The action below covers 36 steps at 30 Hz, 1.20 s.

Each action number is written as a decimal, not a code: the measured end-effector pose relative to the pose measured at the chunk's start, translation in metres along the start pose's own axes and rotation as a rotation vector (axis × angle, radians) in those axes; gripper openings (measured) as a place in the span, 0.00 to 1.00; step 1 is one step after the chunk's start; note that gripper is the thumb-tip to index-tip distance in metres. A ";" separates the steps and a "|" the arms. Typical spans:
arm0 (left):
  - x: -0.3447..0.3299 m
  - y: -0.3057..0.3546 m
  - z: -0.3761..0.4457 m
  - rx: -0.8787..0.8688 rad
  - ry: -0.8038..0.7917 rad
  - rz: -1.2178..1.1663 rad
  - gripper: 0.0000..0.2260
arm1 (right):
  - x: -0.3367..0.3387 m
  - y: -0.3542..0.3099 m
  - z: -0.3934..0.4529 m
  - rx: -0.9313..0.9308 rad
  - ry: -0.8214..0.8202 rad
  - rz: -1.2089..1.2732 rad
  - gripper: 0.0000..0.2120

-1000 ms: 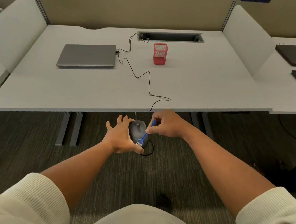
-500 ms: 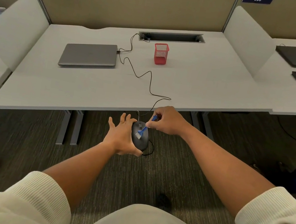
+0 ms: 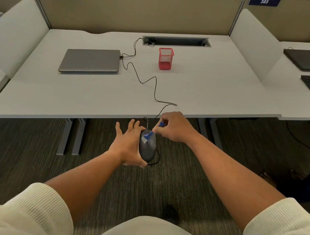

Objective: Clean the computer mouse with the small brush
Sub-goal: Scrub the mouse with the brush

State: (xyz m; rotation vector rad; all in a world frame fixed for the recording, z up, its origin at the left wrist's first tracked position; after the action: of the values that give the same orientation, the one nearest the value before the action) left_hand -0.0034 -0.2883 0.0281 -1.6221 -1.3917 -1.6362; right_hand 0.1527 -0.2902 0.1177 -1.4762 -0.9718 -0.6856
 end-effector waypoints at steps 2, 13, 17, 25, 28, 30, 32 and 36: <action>0.001 0.001 -0.001 -0.012 0.004 0.005 0.59 | 0.010 0.005 0.001 -0.030 0.144 -0.091 0.10; 0.000 -0.001 -0.003 -0.022 -0.004 -0.003 0.59 | 0.008 0.013 0.004 0.016 -0.021 0.049 0.07; 0.002 0.002 0.000 -0.034 0.011 0.013 0.59 | 0.011 0.013 0.007 0.019 0.058 -0.032 0.07; 0.001 0.001 -0.001 -0.036 0.018 -0.003 0.59 | 0.017 0.018 0.008 0.009 0.108 0.025 0.07; 0.002 0.002 0.001 -0.036 0.021 -0.003 0.59 | 0.009 0.019 0.008 0.016 -0.009 0.041 0.07; 0.002 0.001 0.000 -0.035 0.021 -0.011 0.58 | 0.001 0.020 0.006 0.026 -0.123 0.098 0.07; 0.002 0.000 0.000 -0.034 0.026 -0.028 0.58 | 0.005 0.022 0.006 0.020 -0.082 0.097 0.08; 0.003 0.002 0.001 -0.042 0.032 -0.028 0.59 | 0.017 0.025 0.006 0.008 0.098 0.032 0.06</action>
State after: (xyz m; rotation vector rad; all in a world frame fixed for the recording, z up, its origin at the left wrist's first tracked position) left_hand -0.0015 -0.2872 0.0314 -1.6001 -1.3787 -1.7104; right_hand 0.1817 -0.2804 0.1192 -1.4350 -0.8734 -0.7232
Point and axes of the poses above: each hand's wrist, its own z-axis towards the middle knuckle, its own x-axis out of the back of the hand, y = z × x, the point moved 7 cm from there along z, towards the middle knuckle, and after that the axes turned 9 degrees about -z, right-handed, at the moved point
